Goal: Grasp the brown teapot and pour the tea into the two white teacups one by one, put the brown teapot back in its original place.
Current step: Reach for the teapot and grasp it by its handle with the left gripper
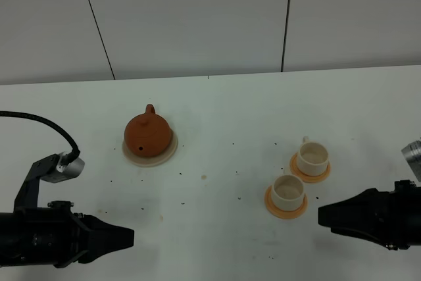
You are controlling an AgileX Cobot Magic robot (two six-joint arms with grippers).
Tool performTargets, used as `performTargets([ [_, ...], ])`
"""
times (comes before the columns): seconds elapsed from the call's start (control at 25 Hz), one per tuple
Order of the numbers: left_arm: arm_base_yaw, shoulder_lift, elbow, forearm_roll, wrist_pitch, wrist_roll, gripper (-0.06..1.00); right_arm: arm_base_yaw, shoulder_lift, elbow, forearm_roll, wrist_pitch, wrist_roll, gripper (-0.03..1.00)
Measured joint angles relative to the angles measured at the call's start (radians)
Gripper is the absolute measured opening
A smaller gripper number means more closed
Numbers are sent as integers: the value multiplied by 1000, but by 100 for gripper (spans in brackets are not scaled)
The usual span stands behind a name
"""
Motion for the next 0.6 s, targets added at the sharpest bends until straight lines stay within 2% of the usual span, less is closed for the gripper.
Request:
performTargets([
  [0.16, 0, 0, -1, -34, -22, 1, 24, 0, 0, 0, 64, -12, -39, 42],
  [0.36, 0, 3, -50, -35, -60, 3, 24, 0, 2, -56, 56, -16, -58, 42],
  [0.48, 0, 4, -104, -36, -73, 1, 24, 0, 3, -126, -4, -47, -9, 39],
  [0.6, 0, 5, -158, -36, -107, -13, 24, 0, 3, -201, -138, -96, 97, 37],
])
